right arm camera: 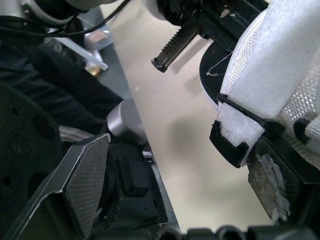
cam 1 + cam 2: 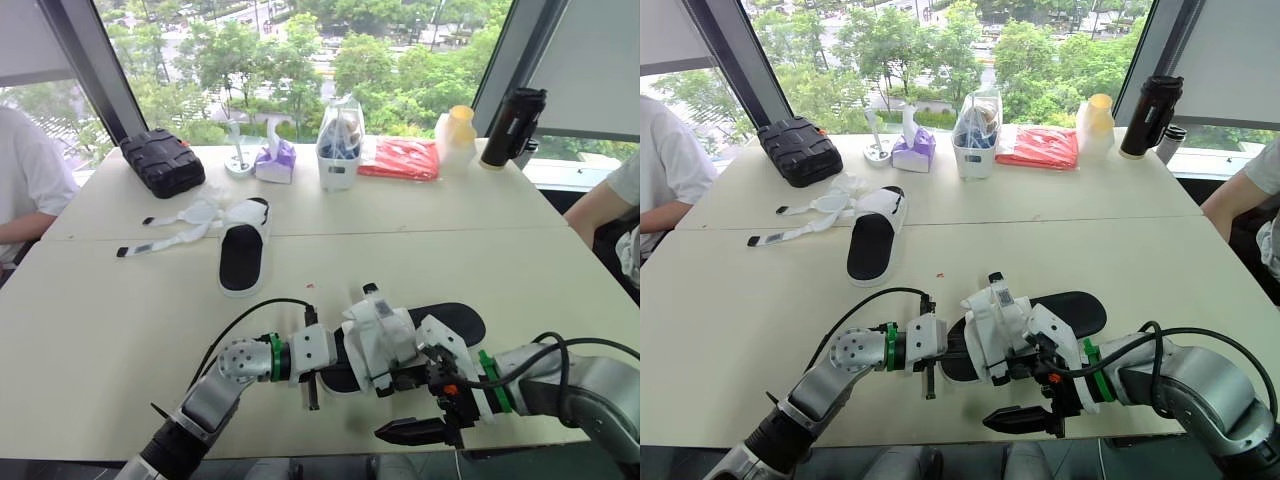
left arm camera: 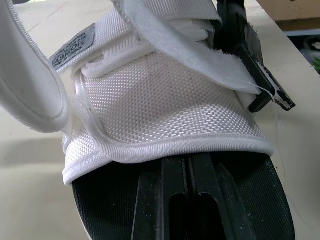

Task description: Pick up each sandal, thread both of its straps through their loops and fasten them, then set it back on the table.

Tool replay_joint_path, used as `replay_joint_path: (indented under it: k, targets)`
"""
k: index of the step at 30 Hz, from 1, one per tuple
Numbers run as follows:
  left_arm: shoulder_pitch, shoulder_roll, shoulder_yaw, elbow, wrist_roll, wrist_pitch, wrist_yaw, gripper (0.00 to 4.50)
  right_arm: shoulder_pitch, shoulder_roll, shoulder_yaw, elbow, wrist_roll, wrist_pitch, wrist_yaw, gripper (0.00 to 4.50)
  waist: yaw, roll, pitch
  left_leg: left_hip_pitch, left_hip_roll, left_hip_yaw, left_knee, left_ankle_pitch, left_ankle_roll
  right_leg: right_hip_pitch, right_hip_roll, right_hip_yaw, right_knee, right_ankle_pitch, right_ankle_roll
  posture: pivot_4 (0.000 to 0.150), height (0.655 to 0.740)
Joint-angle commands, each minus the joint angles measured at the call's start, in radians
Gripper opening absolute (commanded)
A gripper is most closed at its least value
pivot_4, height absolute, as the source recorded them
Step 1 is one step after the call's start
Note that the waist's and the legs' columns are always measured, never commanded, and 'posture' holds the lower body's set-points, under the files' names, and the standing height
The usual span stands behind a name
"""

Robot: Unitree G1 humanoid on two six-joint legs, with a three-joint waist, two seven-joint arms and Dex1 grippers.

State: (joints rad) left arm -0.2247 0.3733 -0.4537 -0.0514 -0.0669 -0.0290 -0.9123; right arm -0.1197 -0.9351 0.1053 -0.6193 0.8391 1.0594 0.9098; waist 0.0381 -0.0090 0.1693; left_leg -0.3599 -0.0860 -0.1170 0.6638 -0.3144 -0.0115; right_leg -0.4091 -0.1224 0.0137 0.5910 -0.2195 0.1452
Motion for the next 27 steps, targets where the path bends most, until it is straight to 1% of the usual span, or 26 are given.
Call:
replay_joint_path:
  k: [1, 7, 8, 11, 14, 16, 20, 23, 27]
  targets:
    - [0.029, 0.012, -0.028, 0.034, 0.038, 0.022, 0.000, 0.00, -0.049, 0.013, 0.018, 0.032, -0.025, -0.038, 0.023, 3.60, 0.001, 0.000, 0.000, 0.000, 0.000, 0.000, 0.000, 0.000, 0.000, 0.000, 0.000, 0.000, 0.000, 0.000, 0.000, 0.150, 0.7400]
    - [0.036, 0.013, -0.025, 0.026, 0.037, 0.025, 0.006, 0.00, -0.071, 0.011, 0.050, 0.061, -0.043, -0.025, 0.044, 0.61, 0.002, 0.000, 0.000, -0.002, 0.000, 0.000, -0.001, 0.000, 0.000, -0.002, 0.000, 0.000, 0.000, 0.001, 0.000, 0.150, 0.7400]
    - [0.035, 0.012, -0.025, 0.026, 0.038, 0.025, 0.008, 0.00, -0.070, 0.008, 0.058, 0.068, -0.051, -0.027, 0.049, 0.05, 0.002, 0.000, 0.000, -0.004, -0.001, -0.001, -0.001, 0.000, 0.000, -0.004, 0.000, 0.000, 0.000, 0.003, -0.002, 0.150, 0.7400]
    - [0.034, 0.012, -0.023, 0.027, 0.038, 0.026, 0.009, 0.00, -0.069, 0.003, 0.079, 0.081, -0.080, -0.035, 0.059, 0.01, 0.003, 0.001, 0.000, -0.012, -0.001, -0.001, 0.000, 0.000, 0.000, -0.012, 0.000, 0.000, 0.000, 0.005, -0.001, 0.150, 0.7400]
    - [0.035, 0.012, -0.022, 0.026, 0.037, 0.027, 0.010, 0.00, -0.066, -0.011, 0.094, 0.082, -0.085, -0.024, 0.083, 0.01, 0.003, 0.001, 0.000, -0.013, -0.001, -0.001, 0.000, 0.000, 0.000, -0.014, 0.000, 0.000, 0.001, 0.005, -0.002, 0.150, 0.7400]
    - [0.035, 0.012, -0.022, 0.024, 0.038, 0.029, 0.011, 0.00, -0.030, -0.058, 0.127, 0.070, -0.096, -0.031, 0.138, 0.01, 0.004, 0.001, -0.001, -0.013, -0.001, -0.001, 0.000, 0.000, 0.000, -0.014, 0.000, 0.000, 0.001, 0.005, -0.002, 0.150, 0.7400]
    - [0.036, 0.015, -0.024, 0.019, 0.039, 0.033, 0.012, 0.00, 0.032, -0.151, 0.190, 0.055, -0.171, -0.117, 0.231, 0.01, 0.003, 0.001, -0.001, -0.014, -0.002, -0.001, 0.000, 0.000, 0.000, -0.014, 0.000, 0.000, 0.001, 0.005, -0.002, 0.150, 0.7400]
    - [0.039, 0.017, -0.024, 0.014, 0.039, 0.034, 0.011, 0.00, 0.052, -0.184, 0.204, 0.051, -0.184, -0.139, 0.271, 0.01, 0.003, 0.001, -0.001, -0.014, -0.002, 0.000, 0.000, 0.000, 0.000, -0.014, -0.001, 0.000, 0.001, 0.005, -0.002, 0.150, 0.7400]
    - [0.047, 0.021, -0.028, 0.002, 0.041, 0.042, 0.013, 0.00, 0.111, -0.271, 0.220, 0.064, -0.264, -0.257, 0.360, 0.01, 0.004, 0.002, -0.001, -0.013, -0.002, 0.000, 0.000, 0.000, 0.000, -0.014, -0.001, 0.000, 0.001, 0.005, -0.001, 0.150, 0.7400]
